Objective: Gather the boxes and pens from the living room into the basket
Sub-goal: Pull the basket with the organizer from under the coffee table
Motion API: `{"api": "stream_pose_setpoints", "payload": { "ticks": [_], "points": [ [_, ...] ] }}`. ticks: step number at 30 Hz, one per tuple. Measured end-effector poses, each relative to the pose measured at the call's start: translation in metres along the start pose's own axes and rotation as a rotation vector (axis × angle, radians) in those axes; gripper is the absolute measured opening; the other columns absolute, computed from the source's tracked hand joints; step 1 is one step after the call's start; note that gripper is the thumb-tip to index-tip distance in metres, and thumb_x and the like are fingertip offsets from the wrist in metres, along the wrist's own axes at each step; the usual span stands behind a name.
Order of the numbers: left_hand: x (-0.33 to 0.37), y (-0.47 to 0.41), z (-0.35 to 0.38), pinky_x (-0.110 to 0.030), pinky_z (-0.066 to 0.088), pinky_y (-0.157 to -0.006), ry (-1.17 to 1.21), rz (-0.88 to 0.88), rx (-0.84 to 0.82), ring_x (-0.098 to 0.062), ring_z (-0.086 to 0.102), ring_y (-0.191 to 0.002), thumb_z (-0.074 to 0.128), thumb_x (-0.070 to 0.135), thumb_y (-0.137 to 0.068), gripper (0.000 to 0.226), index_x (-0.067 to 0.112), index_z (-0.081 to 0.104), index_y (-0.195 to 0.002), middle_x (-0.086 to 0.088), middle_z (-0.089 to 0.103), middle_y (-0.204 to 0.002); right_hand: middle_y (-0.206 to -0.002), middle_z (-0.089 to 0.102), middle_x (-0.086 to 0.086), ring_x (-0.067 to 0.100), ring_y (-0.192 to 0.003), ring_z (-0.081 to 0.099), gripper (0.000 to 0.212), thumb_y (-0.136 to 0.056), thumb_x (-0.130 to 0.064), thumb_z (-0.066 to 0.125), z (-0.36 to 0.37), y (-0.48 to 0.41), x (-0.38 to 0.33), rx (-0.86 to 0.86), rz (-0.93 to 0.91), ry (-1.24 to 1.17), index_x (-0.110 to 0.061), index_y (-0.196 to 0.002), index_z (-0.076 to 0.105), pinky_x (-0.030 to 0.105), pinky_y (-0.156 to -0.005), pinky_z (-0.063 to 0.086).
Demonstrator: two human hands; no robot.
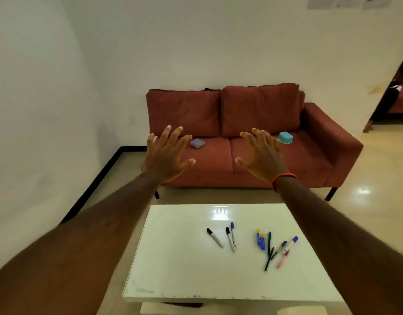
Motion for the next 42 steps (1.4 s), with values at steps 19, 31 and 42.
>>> {"api": "stream_pose_setpoints", "payload": {
  "ticks": [19, 31, 42],
  "points": [
    [-0.034, 0.14, 0.006, -0.065, 0.032, -0.104, 0.163, 0.014, -0.109, -0.032, 0.027, -0.15, 0.04, 0.074, -0.087, 0.072, 0.034, 0.034, -0.147, -0.004, 0.032, -0.161, -0.155, 0.028, 0.01, 0.032, -0.144, 0.023, 0.075, -0.082, -0.055, 0.065, 0.004, 0.116, -0.086, -0.08, 0.019, 0.07, -0.031, -0.145, 0.031, 0.054, -0.11, 0.026],
    [-0.037, 0.2, 0.021, -0.062, 0.032, -0.106, 0.203, 0.006, -0.168, -0.031, 0.025, -0.151, 0.04, 0.074, -0.09, 0.07, 0.032, 0.037, -0.146, -0.003, 0.03, -0.162, -0.153, 0.033, 0.01, 0.03, -0.14, 0.031, 0.076, -0.082, -0.058, 0.065, 0.03, 0.156, -0.109, -0.187, -0.057, 0.146, -0.03, -0.146, 0.034, 0.049, -0.108, 0.026],
    [-0.039, 0.226, 0.044, -0.058, 0.031, -0.109, 0.217, -0.006, -0.27, -0.029, 0.018, -0.154, 0.044, 0.073, -0.09, 0.072, 0.032, 0.037, -0.148, -0.002, 0.019, -0.167, -0.153, 0.033, 0.009, 0.029, -0.14, 0.031, 0.077, -0.082, -0.057, 0.067, 0.066, 0.152, -0.111, -0.265, -0.096, 0.036, -0.031, -0.146, 0.033, 0.048, -0.109, 0.024]
  ]
}}
Point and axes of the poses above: each hand's wrist, its own y-axis away from the middle knuckle, its own z-axis out of the palm, x = y × z, the point moved 4 cm from there along -y, towards the middle knuckle
